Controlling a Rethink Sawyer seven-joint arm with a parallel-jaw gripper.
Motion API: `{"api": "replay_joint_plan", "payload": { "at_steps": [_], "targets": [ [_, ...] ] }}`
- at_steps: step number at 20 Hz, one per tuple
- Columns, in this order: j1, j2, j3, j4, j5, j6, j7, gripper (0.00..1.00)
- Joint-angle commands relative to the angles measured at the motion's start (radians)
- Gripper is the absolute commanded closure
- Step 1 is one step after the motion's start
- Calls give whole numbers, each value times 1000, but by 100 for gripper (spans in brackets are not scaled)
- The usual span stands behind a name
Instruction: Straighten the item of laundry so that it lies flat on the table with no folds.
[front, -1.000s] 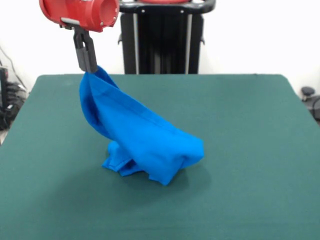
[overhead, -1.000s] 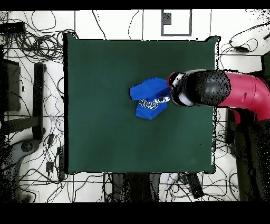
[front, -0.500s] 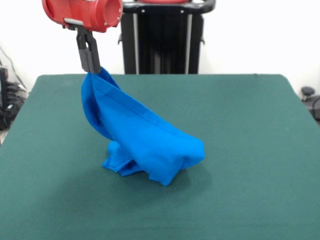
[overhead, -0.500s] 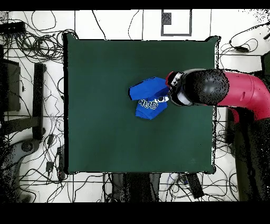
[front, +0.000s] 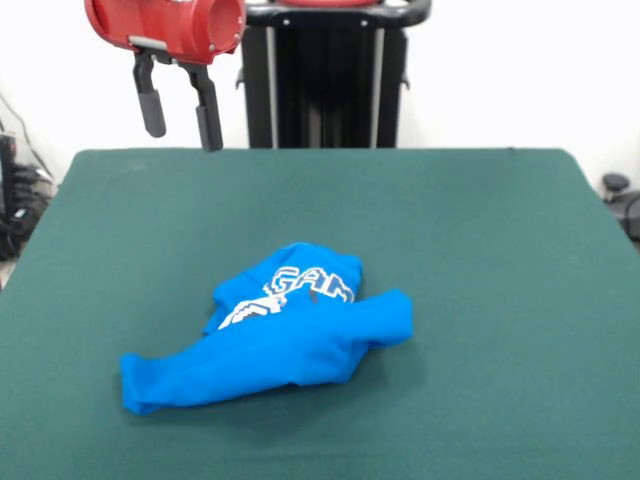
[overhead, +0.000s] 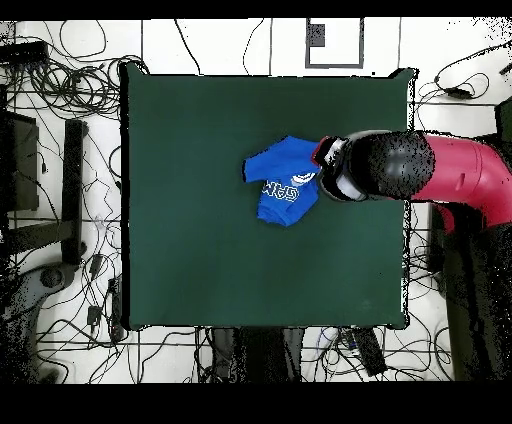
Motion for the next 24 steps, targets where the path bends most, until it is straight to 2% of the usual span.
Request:
{"api": "replay_joint_plan", "payload": {
  "at_steps": [1, 9, 14, 18, 22, 24],
  "targets": [
    [32, 30, 79, 7, -41, 141, -348, 0],
    [33, 32, 81, 3, -45, 131, -332, 0],
    [60, -25, 56, 37, -30, 130, -238, 0],
    [71, -55, 46, 91, -11, 62, -158, 0],
    [74, -57, 38, 118, -13, 10, -128, 0],
    [89, -70, 11, 136, -16, -26, -57, 0]
  ]
}}
